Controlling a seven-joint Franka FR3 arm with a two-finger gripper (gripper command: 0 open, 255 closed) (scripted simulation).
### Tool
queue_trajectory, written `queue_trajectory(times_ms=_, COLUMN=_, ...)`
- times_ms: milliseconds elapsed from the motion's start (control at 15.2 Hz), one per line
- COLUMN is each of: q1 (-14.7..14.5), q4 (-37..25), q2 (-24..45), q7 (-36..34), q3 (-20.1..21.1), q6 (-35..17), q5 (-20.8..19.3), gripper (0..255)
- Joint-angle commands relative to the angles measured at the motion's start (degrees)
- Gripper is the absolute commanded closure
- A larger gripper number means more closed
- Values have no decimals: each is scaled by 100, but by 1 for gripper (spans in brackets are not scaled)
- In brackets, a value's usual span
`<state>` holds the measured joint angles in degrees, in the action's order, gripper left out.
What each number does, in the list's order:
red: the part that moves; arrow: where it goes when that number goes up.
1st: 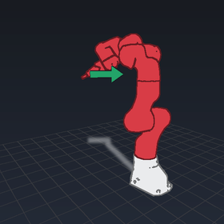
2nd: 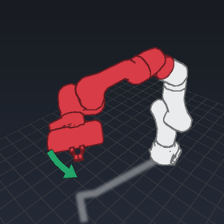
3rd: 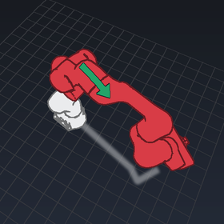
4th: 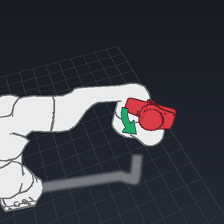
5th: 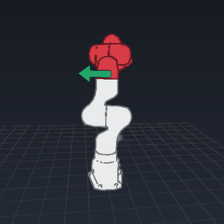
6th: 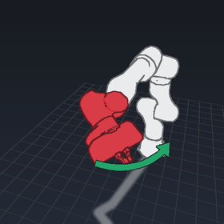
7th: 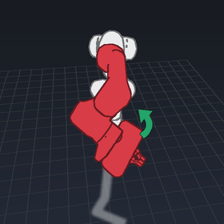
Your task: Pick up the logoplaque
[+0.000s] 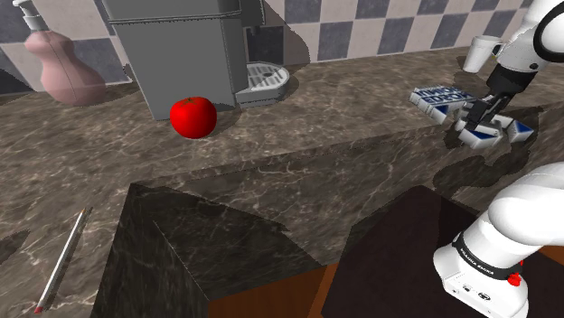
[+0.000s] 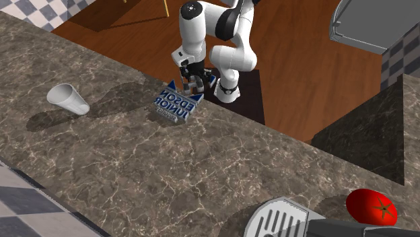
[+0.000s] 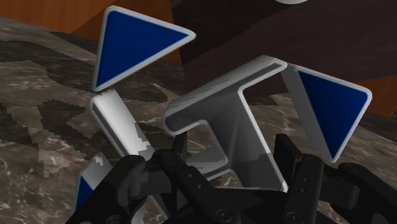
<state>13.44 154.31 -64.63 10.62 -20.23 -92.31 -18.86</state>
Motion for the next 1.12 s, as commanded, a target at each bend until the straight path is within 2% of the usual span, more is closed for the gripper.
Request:
queue_trajectory(times_ms=0, q1=-3, q4=13, q2=7, q7=-1, q3=-2, q6=-1, q5=3, gripper=255)
queue_trajectory(times_ms=396, q1=3, q4=32, q2=-2, q7=1, q3=-9, q6=-11, q5=-4, gripper=255)
queue_trajectory(times_ms=1056, q1=-120, q4=-818, q2=229, q7=34, q3=206, q6=604, q5=217, gripper=255)
